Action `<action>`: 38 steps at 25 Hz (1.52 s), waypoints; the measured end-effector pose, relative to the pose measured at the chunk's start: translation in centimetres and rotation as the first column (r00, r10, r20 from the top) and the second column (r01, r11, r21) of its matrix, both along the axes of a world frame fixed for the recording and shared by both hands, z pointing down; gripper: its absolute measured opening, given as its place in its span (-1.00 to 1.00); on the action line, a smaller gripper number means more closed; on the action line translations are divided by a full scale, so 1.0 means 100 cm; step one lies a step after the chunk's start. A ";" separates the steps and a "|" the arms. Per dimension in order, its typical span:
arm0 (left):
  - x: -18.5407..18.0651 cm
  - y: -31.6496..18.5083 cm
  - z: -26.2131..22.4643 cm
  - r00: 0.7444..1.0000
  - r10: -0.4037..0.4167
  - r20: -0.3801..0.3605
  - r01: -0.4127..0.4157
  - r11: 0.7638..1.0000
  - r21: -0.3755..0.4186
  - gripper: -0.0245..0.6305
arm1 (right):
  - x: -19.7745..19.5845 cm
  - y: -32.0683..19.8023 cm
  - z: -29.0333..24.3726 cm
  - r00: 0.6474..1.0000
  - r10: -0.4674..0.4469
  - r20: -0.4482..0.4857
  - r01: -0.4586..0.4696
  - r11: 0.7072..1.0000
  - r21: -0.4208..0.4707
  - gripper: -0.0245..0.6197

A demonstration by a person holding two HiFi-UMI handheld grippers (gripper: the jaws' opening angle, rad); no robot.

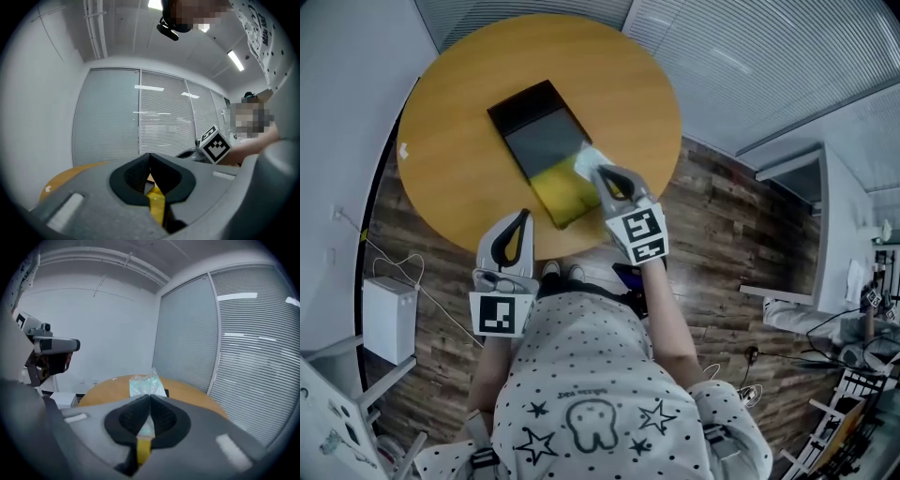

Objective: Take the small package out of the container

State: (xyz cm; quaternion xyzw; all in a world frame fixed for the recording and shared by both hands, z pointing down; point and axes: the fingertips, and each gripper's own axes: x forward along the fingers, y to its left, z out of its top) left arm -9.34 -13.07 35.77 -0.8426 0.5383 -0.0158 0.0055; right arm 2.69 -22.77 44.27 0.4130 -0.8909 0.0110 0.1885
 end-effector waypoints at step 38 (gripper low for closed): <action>0.059 0.042 -0.021 0.998 0.061 -0.007 -0.060 0.994 0.091 -0.90 | 0.152 0.144 -0.095 0.892 0.294 0.343 -0.360 0.921 0.148 -0.91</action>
